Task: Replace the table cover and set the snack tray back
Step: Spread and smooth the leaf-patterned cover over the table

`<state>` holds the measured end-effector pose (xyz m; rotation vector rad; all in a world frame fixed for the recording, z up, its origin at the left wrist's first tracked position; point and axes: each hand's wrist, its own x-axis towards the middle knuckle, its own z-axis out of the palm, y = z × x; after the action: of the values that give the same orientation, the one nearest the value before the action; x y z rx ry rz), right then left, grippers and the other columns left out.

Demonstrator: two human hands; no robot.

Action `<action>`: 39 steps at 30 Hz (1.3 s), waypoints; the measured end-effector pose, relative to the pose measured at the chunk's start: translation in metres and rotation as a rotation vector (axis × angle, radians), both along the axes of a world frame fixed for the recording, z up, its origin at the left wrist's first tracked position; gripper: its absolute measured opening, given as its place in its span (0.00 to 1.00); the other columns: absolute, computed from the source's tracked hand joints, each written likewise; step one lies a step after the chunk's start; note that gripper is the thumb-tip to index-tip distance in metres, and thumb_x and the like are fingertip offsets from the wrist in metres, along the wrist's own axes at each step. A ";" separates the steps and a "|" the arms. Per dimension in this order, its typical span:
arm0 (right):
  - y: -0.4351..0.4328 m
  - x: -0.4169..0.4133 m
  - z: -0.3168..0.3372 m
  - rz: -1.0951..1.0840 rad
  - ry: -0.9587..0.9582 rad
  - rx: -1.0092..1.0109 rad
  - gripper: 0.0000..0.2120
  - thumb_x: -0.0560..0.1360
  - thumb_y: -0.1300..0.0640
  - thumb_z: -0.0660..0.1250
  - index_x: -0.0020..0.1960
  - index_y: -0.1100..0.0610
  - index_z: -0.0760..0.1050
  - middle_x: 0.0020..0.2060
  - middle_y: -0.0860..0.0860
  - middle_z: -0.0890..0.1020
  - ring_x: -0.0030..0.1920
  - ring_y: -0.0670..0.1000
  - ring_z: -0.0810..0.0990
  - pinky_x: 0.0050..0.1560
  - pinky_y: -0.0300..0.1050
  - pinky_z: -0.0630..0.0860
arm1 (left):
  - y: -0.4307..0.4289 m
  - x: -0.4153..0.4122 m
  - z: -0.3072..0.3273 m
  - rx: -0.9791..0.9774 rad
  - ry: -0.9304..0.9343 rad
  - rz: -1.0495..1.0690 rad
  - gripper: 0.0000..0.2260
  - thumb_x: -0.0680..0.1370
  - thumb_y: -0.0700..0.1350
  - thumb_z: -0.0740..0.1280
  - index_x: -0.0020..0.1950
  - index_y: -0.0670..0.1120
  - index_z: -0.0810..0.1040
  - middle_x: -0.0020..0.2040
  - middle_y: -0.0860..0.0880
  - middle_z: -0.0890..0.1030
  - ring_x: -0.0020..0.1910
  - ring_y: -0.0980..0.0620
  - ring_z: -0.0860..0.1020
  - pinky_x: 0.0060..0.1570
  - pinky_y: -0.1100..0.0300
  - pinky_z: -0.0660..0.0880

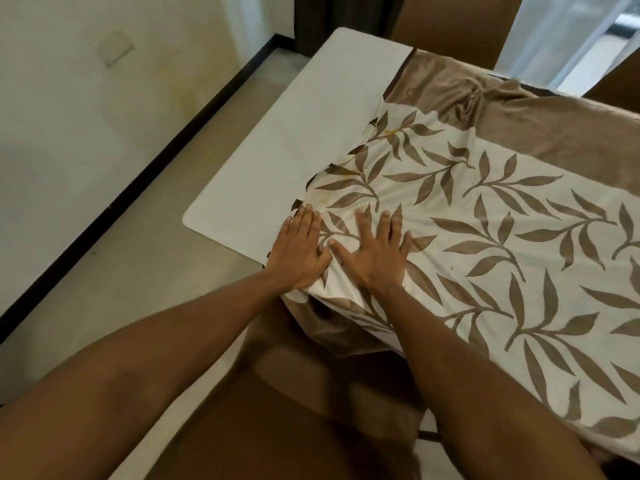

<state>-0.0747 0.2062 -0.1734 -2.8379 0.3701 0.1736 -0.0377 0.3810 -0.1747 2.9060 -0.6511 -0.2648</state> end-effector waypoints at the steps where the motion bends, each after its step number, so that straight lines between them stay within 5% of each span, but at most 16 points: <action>1: 0.021 0.008 0.001 0.007 0.005 -0.005 0.45 0.72 0.19 0.42 0.83 0.41 0.44 0.83 0.58 0.44 0.82 0.59 0.37 0.78 0.65 0.36 | 0.018 0.006 -0.001 0.002 -0.013 0.002 0.36 0.79 0.61 0.40 0.82 0.41 0.45 0.82 0.40 0.46 0.82 0.45 0.44 0.79 0.48 0.43; 13: 0.223 0.074 0.011 0.190 0.026 0.116 0.38 0.78 0.26 0.40 0.83 0.43 0.46 0.83 0.54 0.46 0.82 0.57 0.42 0.80 0.61 0.37 | 0.200 0.052 0.017 0.048 -0.019 0.151 0.38 0.76 0.61 0.33 0.82 0.41 0.45 0.82 0.42 0.46 0.82 0.45 0.44 0.80 0.48 0.42; 17: 0.228 0.094 0.032 0.208 -0.017 0.494 0.38 0.78 0.30 0.41 0.81 0.48 0.59 0.79 0.53 0.64 0.79 0.54 0.61 0.80 0.56 0.53 | 0.199 0.062 0.020 -0.076 -0.059 0.165 0.31 0.82 0.57 0.47 0.82 0.42 0.53 0.82 0.42 0.54 0.81 0.43 0.51 0.79 0.44 0.50; 20: 0.194 0.097 0.044 0.048 -0.303 0.681 0.22 0.84 0.45 0.57 0.73 0.55 0.72 0.69 0.54 0.78 0.70 0.53 0.74 0.72 0.44 0.64 | 0.180 0.076 0.019 -0.144 -0.042 0.119 0.28 0.84 0.55 0.54 0.81 0.45 0.55 0.82 0.45 0.56 0.81 0.44 0.52 0.79 0.46 0.48; 22: 0.158 0.097 0.032 -0.077 -0.331 0.377 0.23 0.83 0.45 0.57 0.73 0.55 0.71 0.71 0.56 0.75 0.72 0.58 0.71 0.72 0.51 0.64 | 0.162 0.084 0.018 -0.112 -0.024 0.031 0.28 0.83 0.57 0.52 0.82 0.46 0.56 0.82 0.45 0.56 0.81 0.44 0.51 0.78 0.48 0.46; 25: 0.119 0.101 0.000 -0.096 -0.095 0.081 0.32 0.82 0.35 0.49 0.81 0.48 0.57 0.82 0.56 0.56 0.81 0.60 0.52 0.79 0.62 0.46 | 0.140 0.104 0.009 -0.062 0.010 -0.048 0.29 0.84 0.59 0.49 0.82 0.48 0.52 0.83 0.46 0.51 0.81 0.45 0.48 0.77 0.50 0.40; 29: 0.121 0.112 -0.007 -0.025 -0.035 0.016 0.39 0.78 0.26 0.42 0.83 0.43 0.47 0.83 0.54 0.45 0.82 0.58 0.41 0.78 0.61 0.33 | 0.134 0.129 -0.007 -0.008 -0.025 -0.024 0.31 0.84 0.61 0.47 0.83 0.47 0.45 0.83 0.46 0.46 0.82 0.46 0.44 0.79 0.48 0.40; 36: 0.144 0.152 -0.005 -0.052 -0.021 -0.004 0.41 0.75 0.22 0.40 0.83 0.40 0.44 0.83 0.52 0.43 0.82 0.57 0.39 0.79 0.62 0.35 | 0.167 0.176 -0.012 -0.051 -0.033 -0.082 0.31 0.83 0.60 0.46 0.83 0.46 0.47 0.83 0.46 0.47 0.82 0.46 0.45 0.79 0.45 0.47; 39: 0.154 0.167 -0.007 -0.077 -0.022 -0.005 0.42 0.74 0.21 0.40 0.82 0.39 0.45 0.83 0.52 0.43 0.82 0.57 0.38 0.79 0.62 0.35 | 0.175 0.188 -0.014 -0.091 -0.018 -0.092 0.31 0.83 0.58 0.46 0.83 0.45 0.46 0.83 0.46 0.45 0.81 0.47 0.42 0.79 0.47 0.40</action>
<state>0.0922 0.3600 -0.1803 -2.8225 0.4755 0.1261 0.1506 0.5558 -0.1887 2.7991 -0.7804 -0.2139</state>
